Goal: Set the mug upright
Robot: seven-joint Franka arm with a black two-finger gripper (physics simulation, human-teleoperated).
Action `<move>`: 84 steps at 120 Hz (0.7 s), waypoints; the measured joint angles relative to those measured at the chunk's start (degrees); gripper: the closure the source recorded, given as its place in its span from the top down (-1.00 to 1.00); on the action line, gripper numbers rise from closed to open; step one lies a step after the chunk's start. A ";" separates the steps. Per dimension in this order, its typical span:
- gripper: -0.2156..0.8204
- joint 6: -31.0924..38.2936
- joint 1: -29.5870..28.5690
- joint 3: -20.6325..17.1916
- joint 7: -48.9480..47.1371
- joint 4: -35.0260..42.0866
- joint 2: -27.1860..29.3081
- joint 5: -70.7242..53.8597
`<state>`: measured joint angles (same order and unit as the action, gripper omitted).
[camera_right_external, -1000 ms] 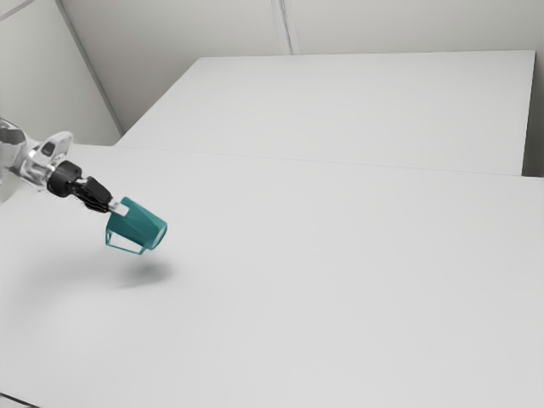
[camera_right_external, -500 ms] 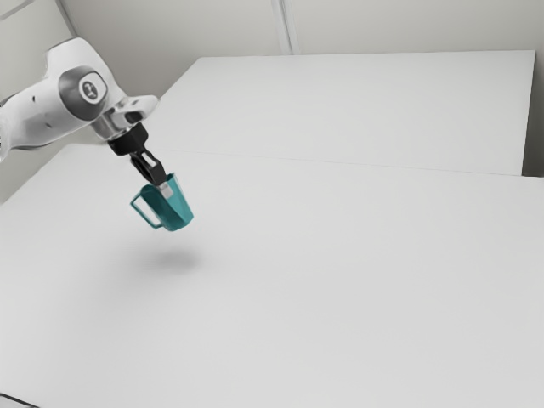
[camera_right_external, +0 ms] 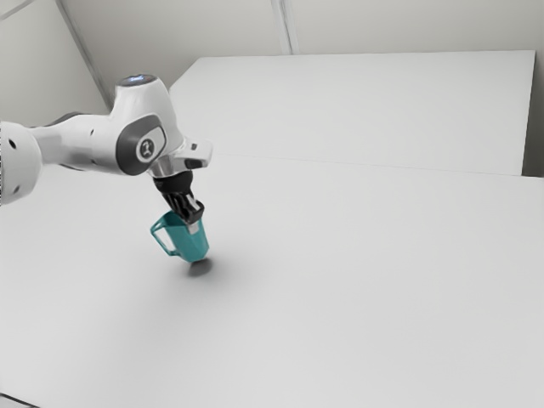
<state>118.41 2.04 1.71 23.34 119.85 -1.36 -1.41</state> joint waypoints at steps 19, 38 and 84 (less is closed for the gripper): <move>-0.92 2.73 -0.50 -0.42 -4.57 0.80 -1.63 -1.25; -0.91 4.47 -4.09 -1.83 -8.93 1.32 -3.13 -4.48; -0.24 6.68 -3.36 -2.50 -16.35 1.81 -4.37 -6.01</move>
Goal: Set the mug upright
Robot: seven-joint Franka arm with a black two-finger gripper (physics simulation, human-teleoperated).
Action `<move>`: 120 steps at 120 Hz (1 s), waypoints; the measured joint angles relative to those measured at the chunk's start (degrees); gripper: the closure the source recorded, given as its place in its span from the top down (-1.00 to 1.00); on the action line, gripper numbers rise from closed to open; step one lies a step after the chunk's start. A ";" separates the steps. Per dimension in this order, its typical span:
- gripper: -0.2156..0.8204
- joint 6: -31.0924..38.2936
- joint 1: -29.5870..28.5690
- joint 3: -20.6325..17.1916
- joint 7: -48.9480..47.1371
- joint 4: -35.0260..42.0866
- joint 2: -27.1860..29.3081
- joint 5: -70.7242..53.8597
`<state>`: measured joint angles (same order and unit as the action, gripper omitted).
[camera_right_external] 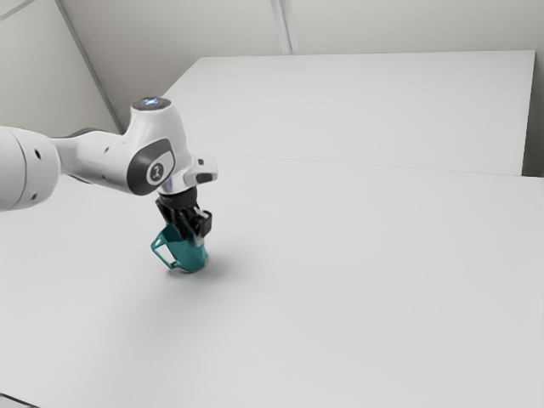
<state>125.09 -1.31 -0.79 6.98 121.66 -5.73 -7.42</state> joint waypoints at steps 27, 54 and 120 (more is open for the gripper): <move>0.30 -1.71 0.19 -0.37 -2.35 -2.54 3.92 0.21; 0.48 -12.24 0.35 -0.62 -3.49 -20.00 1.48 3.44; 0.58 -30.33 0.15 -0.41 -1.76 -36.38 -1.96 7.45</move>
<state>94.77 -1.17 -1.19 5.22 85.28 -7.69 0.03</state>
